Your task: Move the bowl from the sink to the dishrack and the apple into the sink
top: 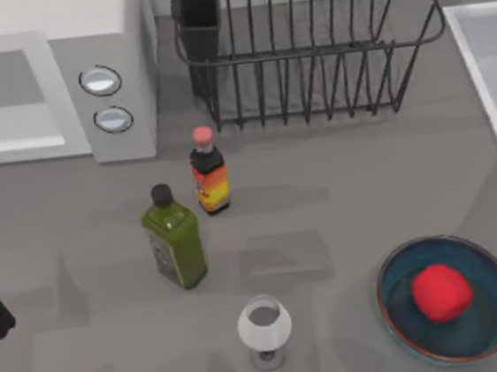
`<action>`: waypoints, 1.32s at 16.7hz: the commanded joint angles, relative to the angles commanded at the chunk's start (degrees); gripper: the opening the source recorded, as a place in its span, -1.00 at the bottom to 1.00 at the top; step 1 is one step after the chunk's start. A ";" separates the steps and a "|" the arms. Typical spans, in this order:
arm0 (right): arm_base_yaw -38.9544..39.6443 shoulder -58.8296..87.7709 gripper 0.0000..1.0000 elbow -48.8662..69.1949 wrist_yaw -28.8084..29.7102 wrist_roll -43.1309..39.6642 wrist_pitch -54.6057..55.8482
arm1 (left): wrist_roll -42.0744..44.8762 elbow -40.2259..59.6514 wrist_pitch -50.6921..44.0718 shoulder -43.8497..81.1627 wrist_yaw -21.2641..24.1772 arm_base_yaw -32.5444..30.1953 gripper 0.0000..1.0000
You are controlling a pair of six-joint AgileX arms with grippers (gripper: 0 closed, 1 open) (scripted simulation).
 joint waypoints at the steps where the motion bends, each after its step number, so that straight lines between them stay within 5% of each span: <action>1: -0.54 -1.24 -1.00 -0.62 -0.05 -0.47 -0.72 | 0.00 0.00 0.00 0.00 0.00 0.00 1.00; 16: -20.83 -59.34 -1.00 -28.43 -2.27 -21.14 -30.62 | 0.00 0.00 0.00 0.00 0.00 0.00 1.00; 22: -23.67 -66.72 -1.00 -32.84 -2.67 -24.51 -35.17 | 0.00 0.00 0.00 0.00 0.00 0.00 1.00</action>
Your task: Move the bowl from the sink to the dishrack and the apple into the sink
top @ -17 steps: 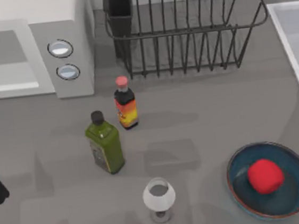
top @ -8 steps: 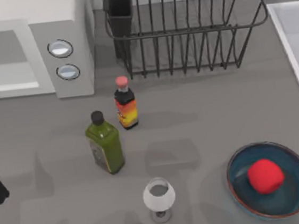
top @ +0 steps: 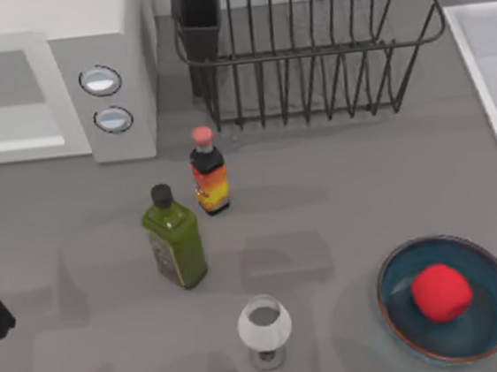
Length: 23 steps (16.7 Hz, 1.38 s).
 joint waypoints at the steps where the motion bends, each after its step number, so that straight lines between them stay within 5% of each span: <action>1: 0.00 0.00 -1.00 0.00 0.00 0.00 0.00 | 0.00 0.00 0.00 0.00 0.00 0.00 1.00; 9: 9.16 1.34 -1.00 1.40 4.74 4.83 8.90 | 0.00 0.00 0.00 0.00 0.00 0.00 1.00; 23: 71.58 6.24 -1.00 3.00 38.18 35.96 72.47 | 0.00 0.00 0.00 0.00 0.00 0.00 1.00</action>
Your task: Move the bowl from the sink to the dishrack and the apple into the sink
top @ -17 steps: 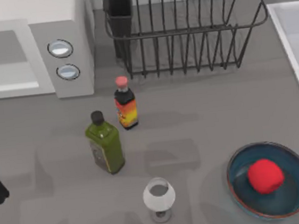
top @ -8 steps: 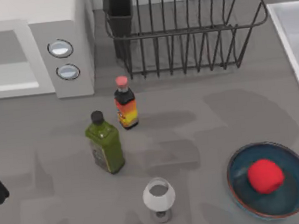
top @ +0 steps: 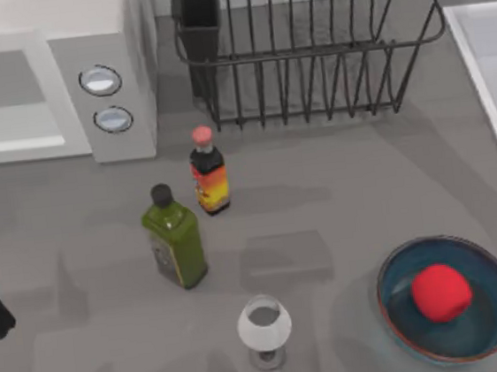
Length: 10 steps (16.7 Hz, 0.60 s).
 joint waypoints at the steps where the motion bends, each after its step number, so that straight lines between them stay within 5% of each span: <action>1: 3.95 0.43 -1.00 -0.07 2.41 1.94 3.96 | 0.00 0.00 0.00 0.00 0.00 0.00 1.00; 6: 17.42 1.78 -1.00 -1.11 11.55 9.03 17.08 | 0.00 0.00 0.00 0.00 0.00 0.00 1.00; 10: 19.46 1.88 -1.00 -1.55 13.11 10.24 18.99 | 0.00 0.00 0.00 0.00 0.00 0.00 1.00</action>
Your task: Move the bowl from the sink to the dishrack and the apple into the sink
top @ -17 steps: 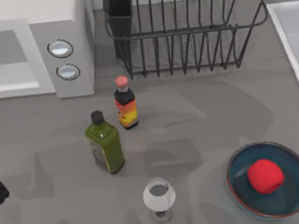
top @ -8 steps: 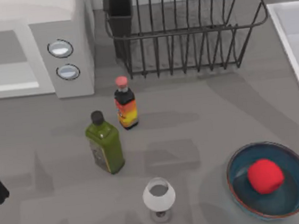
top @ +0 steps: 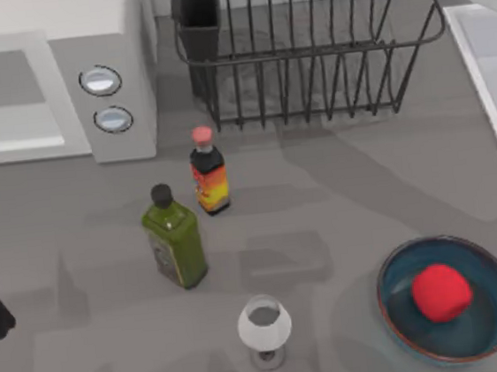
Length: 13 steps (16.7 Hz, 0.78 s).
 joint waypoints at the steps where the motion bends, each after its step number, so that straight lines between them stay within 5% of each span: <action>1: 0.00 0.00 -1.00 0.00 0.00 0.00 0.00 | 0.00 0.00 0.00 0.00 0.00 0.00 1.00; 7: -1.46 2.58 -1.00 -1.54 -0.64 -0.01 3.83 | 0.00 0.00 0.00 0.00 0.00 0.00 1.00; 13: -5.81 13.81 -1.00 -10.26 -4.62 -0.23 25.28 | 0.00 0.00 0.00 0.00 0.00 0.00 1.00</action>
